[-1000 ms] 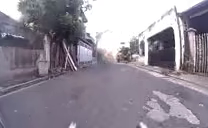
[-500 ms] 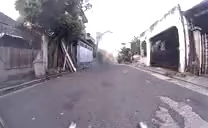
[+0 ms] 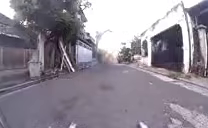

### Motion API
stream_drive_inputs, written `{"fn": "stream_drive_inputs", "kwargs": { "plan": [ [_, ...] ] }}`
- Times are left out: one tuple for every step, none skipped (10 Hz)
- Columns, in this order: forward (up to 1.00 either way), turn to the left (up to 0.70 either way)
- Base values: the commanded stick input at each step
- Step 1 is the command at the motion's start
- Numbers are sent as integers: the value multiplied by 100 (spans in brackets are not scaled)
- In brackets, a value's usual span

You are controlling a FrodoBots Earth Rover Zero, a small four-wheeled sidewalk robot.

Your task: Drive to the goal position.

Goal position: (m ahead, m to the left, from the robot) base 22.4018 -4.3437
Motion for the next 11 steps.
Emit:
{"fn": "stream_drive_inputs", "kwargs": {
  "plan": [
    [70,0],
    [70,0],
    [70,0],
    [70,0],
    [70,0],
    [70,0],
    [70,0],
    [70,0],
    [70,0],
    [70,0],
    [70,0]
  ]
}}
